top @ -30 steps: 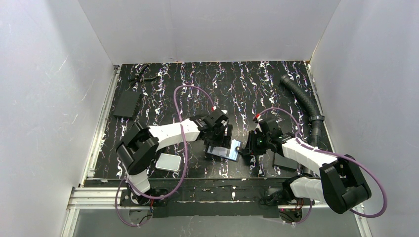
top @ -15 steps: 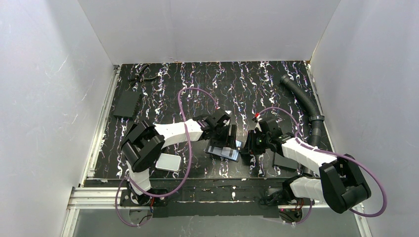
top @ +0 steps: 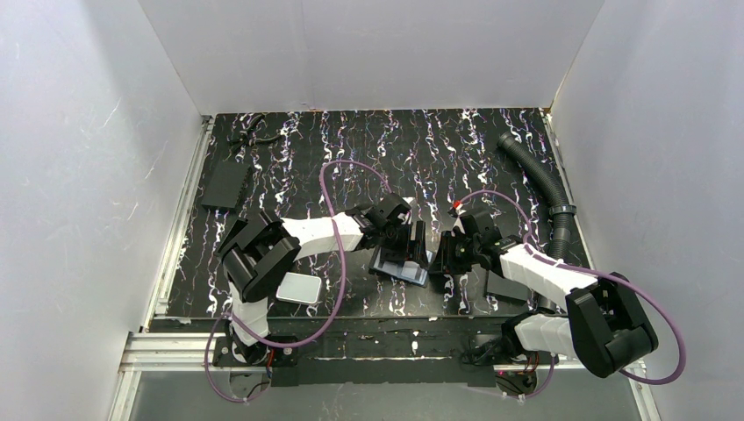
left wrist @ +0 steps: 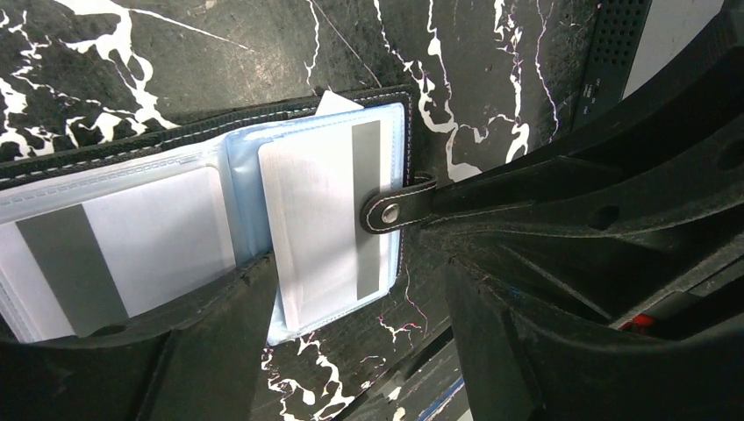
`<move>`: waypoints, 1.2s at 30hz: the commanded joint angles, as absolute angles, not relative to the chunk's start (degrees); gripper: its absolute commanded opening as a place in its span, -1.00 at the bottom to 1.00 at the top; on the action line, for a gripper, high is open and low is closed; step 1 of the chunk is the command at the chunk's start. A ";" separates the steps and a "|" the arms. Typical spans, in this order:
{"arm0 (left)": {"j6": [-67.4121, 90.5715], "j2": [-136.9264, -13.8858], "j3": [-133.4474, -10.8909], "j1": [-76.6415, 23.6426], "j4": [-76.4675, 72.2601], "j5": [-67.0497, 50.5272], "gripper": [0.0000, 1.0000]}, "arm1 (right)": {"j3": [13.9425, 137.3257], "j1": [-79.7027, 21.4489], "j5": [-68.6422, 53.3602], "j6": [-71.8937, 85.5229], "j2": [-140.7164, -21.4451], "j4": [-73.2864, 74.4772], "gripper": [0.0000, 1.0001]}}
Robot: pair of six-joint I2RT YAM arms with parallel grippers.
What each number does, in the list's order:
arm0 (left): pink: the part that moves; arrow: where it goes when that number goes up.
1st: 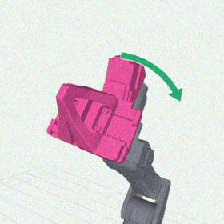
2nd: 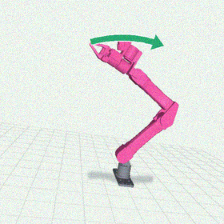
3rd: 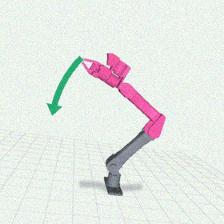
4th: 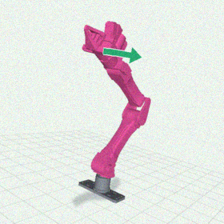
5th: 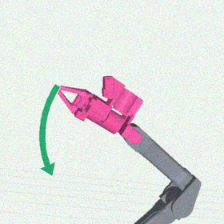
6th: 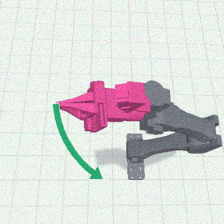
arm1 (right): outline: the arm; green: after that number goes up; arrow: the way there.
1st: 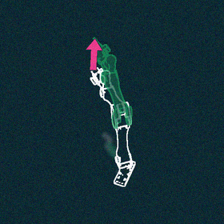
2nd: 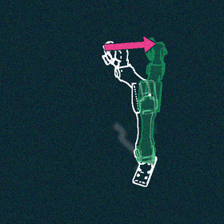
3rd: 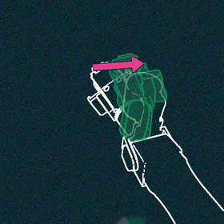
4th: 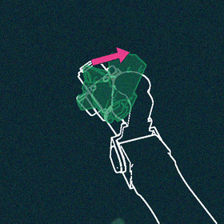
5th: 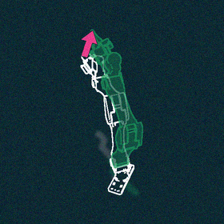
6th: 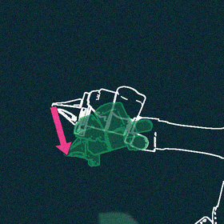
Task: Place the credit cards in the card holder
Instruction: Insert the credit card into the card holder.
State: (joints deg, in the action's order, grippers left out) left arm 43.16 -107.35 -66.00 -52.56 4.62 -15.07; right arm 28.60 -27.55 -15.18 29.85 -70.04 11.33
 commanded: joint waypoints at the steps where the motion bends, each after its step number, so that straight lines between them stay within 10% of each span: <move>1: 43.36 -107.16 -65.91 -53.16 2.98 -18.28 0.38 | 29.77 -27.86 -15.24 29.90 -69.78 10.01 -0.38; 21: 39.67 -99.02 -66.04 -51.68 10.13 -18.61 0.65 | 32.15 -27.86 -11.37 28.19 -68.46 16.00 -0.26; 36: 38.98 -78.42 -54.06 -48.74 22.48 -8.89 0.62 | 41.05 -31.25 -2.52 27.02 -70.06 22.55 0.79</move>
State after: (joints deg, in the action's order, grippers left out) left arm 38.15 -81.69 -59.02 -49.82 16.14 -13.76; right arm 34.79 -28.47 -8.51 26.79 -68.99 19.92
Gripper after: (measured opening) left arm 0.816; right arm 0.855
